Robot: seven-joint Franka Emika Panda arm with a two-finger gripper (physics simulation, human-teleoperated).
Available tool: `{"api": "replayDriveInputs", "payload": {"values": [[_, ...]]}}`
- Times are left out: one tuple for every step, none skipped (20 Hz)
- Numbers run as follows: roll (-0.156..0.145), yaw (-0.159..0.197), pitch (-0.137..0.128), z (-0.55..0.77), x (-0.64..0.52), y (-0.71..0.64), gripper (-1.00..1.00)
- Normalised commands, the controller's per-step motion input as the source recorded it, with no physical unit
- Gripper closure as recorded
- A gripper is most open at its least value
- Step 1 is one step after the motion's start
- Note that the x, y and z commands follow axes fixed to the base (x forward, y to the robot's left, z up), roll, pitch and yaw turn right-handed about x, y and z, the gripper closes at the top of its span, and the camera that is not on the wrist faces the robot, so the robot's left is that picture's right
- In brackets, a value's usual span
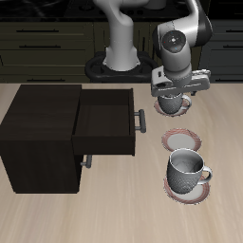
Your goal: Place the porcelain mug that is in the drawer onto the nearest plate relative to the robot
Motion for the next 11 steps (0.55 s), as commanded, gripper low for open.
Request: {"api": "replayDriveInputs", "payload": {"values": [[0.022,-0.024,-0.037,0.21,0.04,0.00,-1.00],[-0.033,-0.002,-0.034,0.15,0.00,-0.06,-1.00],[-0.006,0.003,-0.021,0.17,-0.08,-0.07,-1.00],[-0.018,0.021,-0.066,0.20,0.03,-0.03,-1.00],[0.021,-0.015,-0.019,0.14,0.01,0.02,-1.00],[0.011,-0.034,0.006,0.25,-0.04,-0.13,-1.00],[-0.024,0.013,-0.083,0.36,-0.19,-0.12,-1.00],[0.027,-0.012,-0.129,0.66,-0.19,-0.19,-1.00],[0.015,-0.006,-0.030,0.22,-0.11,-0.06,-1.00],[-0.005,0.006,-0.054,0.39,-0.14,-0.14,-1.00],[-0.002,0.015,-0.078,0.32,-0.11,-0.13,-1.00]]}}
